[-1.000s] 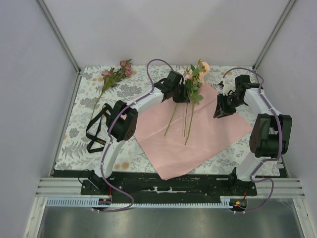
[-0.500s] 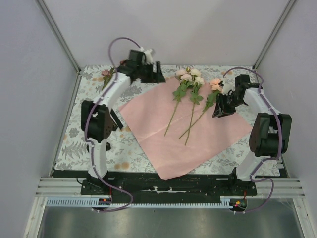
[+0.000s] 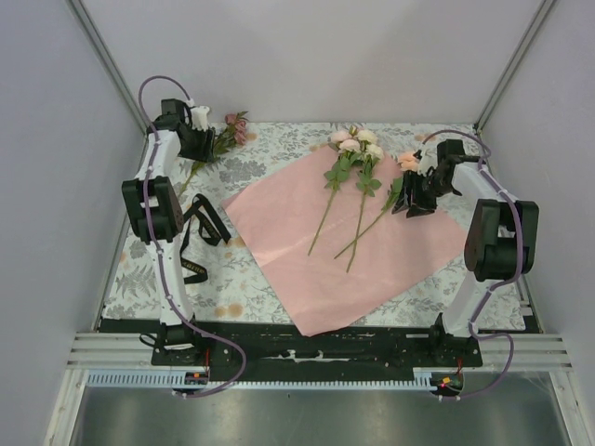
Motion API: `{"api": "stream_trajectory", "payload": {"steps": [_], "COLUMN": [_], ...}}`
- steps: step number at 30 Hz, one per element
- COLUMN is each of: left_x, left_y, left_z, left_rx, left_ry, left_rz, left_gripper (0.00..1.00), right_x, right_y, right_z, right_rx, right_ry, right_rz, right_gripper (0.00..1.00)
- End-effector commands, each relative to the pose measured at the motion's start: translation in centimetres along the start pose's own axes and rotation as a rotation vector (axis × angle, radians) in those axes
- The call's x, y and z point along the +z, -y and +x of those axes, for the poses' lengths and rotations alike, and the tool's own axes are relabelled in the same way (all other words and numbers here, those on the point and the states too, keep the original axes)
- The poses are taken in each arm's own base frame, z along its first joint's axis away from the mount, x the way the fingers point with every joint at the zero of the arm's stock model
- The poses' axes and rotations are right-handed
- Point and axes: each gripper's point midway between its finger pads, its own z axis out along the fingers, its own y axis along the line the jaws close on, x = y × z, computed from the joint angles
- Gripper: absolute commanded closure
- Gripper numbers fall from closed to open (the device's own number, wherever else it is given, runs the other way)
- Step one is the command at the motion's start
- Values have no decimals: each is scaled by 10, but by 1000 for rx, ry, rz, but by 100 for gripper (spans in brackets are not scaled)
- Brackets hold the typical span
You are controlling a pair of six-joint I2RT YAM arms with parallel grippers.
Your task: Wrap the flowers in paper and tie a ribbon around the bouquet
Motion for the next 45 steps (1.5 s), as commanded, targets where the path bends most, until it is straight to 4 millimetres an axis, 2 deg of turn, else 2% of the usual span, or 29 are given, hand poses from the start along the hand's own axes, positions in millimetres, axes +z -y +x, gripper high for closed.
{"api": "stream_trajectory", "payload": {"steps": [1, 6, 11, 16, 19, 22, 28, 29, 30, 35, 39, 42, 45], "left_x": [0, 3, -2, -2, -2, -1, 7, 8, 10, 17, 19, 24, 29], "left_y": [-17, -39, -50, -56, -64, -68, -66, -65, -64, -60, -44, -39, -40], "left_z": [13, 35, 38, 47, 52, 56, 66, 67, 67, 69, 69, 72, 75], "left_rx": [99, 94, 50, 52, 56, 68, 69, 71, 72, 61, 58, 48, 45], "left_ry": [-44, -91, -79, -93, -98, -104, -127, -128, -127, -126, -107, -106, -111], "left_rz": [-50, -90, -102, -118, -116, -106, -69, -64, -58, -27, 57, 82, 81], "left_gripper": [36, 36, 37, 37, 37, 37, 41, 41, 42, 45, 42, 41, 48], "right_x": [-2, 11, 28, 45, 53, 59, 57, 62, 63, 65, 68, 69, 69], "right_y": [-5, 2, 15, 18, 15, 6, -9, -22, -26, -37, -45, -52, -60], "right_z": [-33, -47, -64, -84, -88, -88, -92, -90, -90, -91, -88, -89, -89], "right_rx": [72, 117, 128, 114, 109, 84, 53, 17, -2, -39, -24, -36, -40], "right_ry": [94, 119, 131, 154, 145, 129, 131, 121, 122, 124, 116, 117, 116], "right_rz": [10, 49, 144, 165, 140, 93, 32, 12, 9, -14, -63, -94, -130], "right_gripper": [42, 43, 45, 48, 53, 62, 92, 98, 100, 100, 100, 100, 100]}}
